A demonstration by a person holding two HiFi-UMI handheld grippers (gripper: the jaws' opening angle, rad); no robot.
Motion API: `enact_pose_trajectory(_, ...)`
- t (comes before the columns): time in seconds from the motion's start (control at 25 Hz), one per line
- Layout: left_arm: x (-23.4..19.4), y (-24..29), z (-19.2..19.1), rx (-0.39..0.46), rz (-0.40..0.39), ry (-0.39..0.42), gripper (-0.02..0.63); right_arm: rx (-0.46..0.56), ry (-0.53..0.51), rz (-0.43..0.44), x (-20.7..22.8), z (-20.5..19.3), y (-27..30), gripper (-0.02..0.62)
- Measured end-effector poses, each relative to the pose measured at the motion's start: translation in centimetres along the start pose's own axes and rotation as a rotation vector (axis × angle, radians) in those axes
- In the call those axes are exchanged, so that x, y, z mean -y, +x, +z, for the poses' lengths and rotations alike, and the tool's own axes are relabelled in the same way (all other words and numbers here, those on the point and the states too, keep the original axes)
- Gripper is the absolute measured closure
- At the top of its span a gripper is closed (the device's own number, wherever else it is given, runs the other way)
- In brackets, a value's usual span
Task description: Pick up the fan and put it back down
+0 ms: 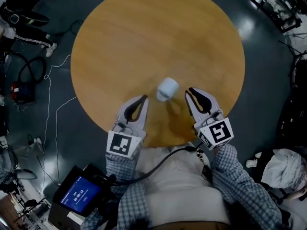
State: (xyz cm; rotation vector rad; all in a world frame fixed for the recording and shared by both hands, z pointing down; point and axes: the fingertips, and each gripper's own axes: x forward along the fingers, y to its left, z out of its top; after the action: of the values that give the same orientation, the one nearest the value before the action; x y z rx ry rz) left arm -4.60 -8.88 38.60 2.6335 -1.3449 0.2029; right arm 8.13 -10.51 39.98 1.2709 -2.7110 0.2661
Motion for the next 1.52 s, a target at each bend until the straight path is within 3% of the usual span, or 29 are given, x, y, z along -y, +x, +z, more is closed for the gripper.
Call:
enact_pose_trajectory(0.32, -0.3, 1.3, 1.2, 0.039, -0.004, 0.029, 0.606, 0.064, -0.013, -0.019, 1.9, 2.2, 0.7, 0.601)
enact_pose_trajectory(1.52, 0.4, 2.6, 2.6, 0.070, -0.027, 0.082, 0.606, 0.109, -0.044, 0.018, 1.8, 4.6, 2.3, 0.594)
